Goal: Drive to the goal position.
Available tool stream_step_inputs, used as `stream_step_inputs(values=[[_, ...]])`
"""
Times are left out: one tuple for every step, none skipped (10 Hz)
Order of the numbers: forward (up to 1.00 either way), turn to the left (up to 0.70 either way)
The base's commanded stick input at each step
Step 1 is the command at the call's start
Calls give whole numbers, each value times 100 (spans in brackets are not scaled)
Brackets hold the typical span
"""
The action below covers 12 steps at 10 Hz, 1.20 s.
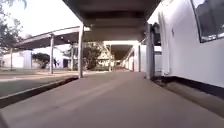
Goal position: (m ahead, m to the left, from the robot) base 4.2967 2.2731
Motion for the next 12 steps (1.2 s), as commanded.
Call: stream_step_inputs(values=[[70,0],[70,0],[70,0],[70,0],[70,0],[70,0],[70,0],[70,0],[70,0],[70,0],[70,0],[70,0]])
